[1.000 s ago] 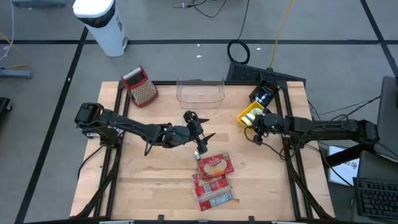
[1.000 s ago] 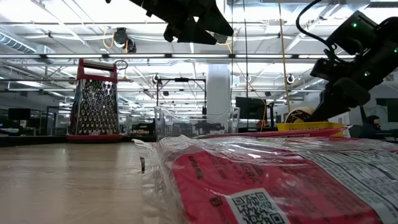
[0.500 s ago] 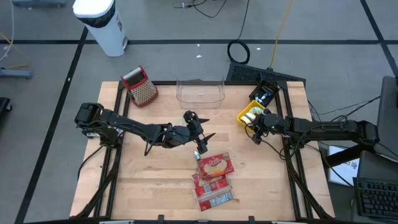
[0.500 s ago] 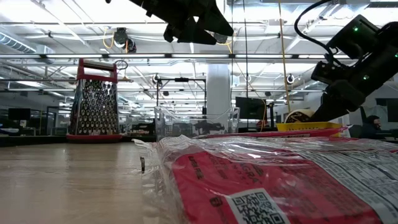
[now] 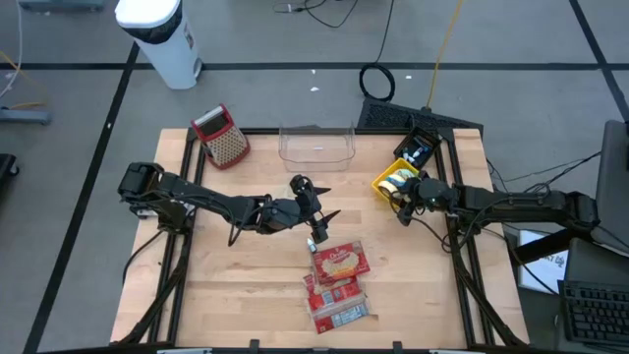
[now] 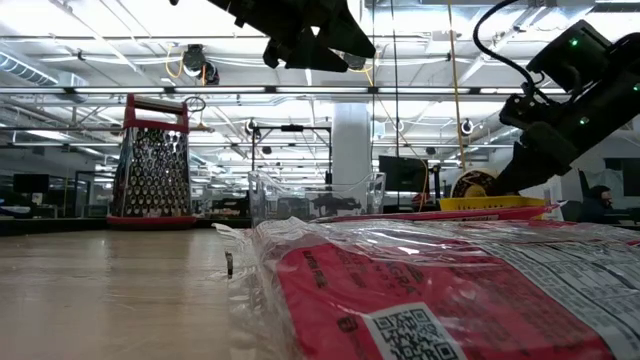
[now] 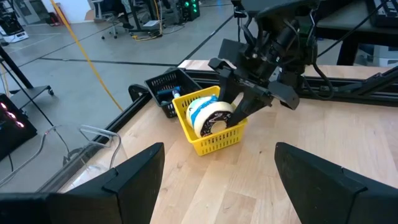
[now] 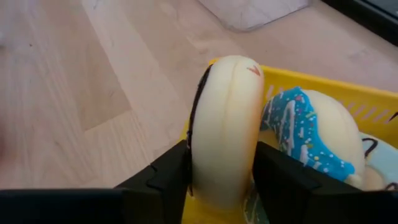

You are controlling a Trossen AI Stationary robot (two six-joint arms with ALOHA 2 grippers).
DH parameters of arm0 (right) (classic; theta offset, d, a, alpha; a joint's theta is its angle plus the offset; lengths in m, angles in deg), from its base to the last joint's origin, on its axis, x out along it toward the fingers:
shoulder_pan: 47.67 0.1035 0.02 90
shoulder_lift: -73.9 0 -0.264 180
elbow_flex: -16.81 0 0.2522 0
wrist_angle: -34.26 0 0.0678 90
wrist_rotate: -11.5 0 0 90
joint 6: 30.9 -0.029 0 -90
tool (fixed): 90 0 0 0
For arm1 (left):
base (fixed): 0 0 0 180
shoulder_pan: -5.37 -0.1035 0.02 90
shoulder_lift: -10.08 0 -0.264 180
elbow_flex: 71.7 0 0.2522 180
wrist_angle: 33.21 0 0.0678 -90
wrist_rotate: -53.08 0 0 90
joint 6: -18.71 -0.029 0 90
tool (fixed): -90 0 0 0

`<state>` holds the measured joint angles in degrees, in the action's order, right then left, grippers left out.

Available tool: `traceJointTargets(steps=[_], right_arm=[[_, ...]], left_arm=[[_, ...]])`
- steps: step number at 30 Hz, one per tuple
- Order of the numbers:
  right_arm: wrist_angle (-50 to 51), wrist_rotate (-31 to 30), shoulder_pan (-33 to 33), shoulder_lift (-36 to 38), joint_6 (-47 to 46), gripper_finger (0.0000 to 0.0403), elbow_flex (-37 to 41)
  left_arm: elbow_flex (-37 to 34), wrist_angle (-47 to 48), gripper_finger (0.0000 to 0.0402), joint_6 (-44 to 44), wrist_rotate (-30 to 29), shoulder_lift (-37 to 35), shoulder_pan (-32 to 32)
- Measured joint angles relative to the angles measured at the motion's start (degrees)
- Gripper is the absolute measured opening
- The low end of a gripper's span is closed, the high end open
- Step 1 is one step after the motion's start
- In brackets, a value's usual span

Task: Pick & Place Food Item
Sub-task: Put the black donut into the yellow bin, then put the green food coloring bottle into the black bin

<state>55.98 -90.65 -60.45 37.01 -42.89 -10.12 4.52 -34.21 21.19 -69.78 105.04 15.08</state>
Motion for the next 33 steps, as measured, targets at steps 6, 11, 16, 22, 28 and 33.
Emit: traceJointTargets(steps=[6,11,16,22,28,33], right_arm=[[0.0,0.2,0.0,2.3,-1.0,0.0183,0.0],[0.0,0.2,0.0,4.1,-1.0,0.0193,0.0],[0.0,0.0,0.0,6.1,-1.0,0.0201,0.0],[-0.1,0.0,0.0,8.6,-1.0,0.0197,-0.1],[-3.6,0.0,0.0,10.9,-0.9,0.0196,-0.1],[-11.3,0.2,0.0,12.2,-0.4,0.0195,-0.1]], left_arm=[[0.0,0.0,0.0308,0.0,0.0,0.0,0.0],[0.0,0.0,0.0308,0.0,0.0,0.0,0.0],[0.0,0.0,0.0308,0.0,0.0,0.0,0.0],[0.0,0.0,0.0308,0.0,0.0,0.0,0.0],[0.0,0.0,0.0308,0.0,0.0,0.0,0.0],[0.0,0.2,0.0308,0.8,2.3,0.0,0.0]])
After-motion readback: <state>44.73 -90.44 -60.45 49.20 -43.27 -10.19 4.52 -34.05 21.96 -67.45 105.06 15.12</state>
